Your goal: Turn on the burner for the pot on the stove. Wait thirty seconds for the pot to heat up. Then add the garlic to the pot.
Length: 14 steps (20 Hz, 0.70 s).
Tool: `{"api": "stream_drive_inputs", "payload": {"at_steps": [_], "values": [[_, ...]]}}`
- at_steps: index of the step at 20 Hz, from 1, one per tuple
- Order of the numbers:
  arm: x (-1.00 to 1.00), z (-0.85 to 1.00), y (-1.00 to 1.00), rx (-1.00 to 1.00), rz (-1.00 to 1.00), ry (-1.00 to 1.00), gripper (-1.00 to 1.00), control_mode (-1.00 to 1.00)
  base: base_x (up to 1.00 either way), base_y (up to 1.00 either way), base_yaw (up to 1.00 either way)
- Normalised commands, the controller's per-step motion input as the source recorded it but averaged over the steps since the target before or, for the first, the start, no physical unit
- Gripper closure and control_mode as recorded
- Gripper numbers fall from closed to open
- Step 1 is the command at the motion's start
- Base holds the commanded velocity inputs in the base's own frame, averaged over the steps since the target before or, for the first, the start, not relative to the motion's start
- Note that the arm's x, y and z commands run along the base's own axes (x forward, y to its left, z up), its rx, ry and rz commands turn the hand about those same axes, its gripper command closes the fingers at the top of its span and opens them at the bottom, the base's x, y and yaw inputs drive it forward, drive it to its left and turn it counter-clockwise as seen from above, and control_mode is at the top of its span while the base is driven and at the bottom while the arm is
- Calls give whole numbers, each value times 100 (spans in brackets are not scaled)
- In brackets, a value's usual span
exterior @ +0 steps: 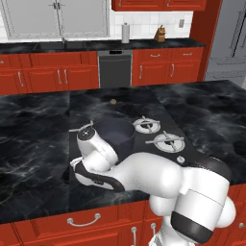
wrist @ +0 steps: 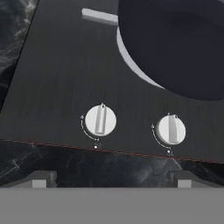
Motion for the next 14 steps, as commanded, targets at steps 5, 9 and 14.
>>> {"api": "stream_drive_inputs", "payload": {"at_steps": [5, 9, 14], "values": [[0, -31, 0, -1, 0, 0, -100, -100, 0, 0, 0], [1, -20, 0, 0, -1, -1, -100, -100, 0, 0, 0], [2, -11, 0, 1, -3, -3, -100, -100, 0, 0, 0]]}}
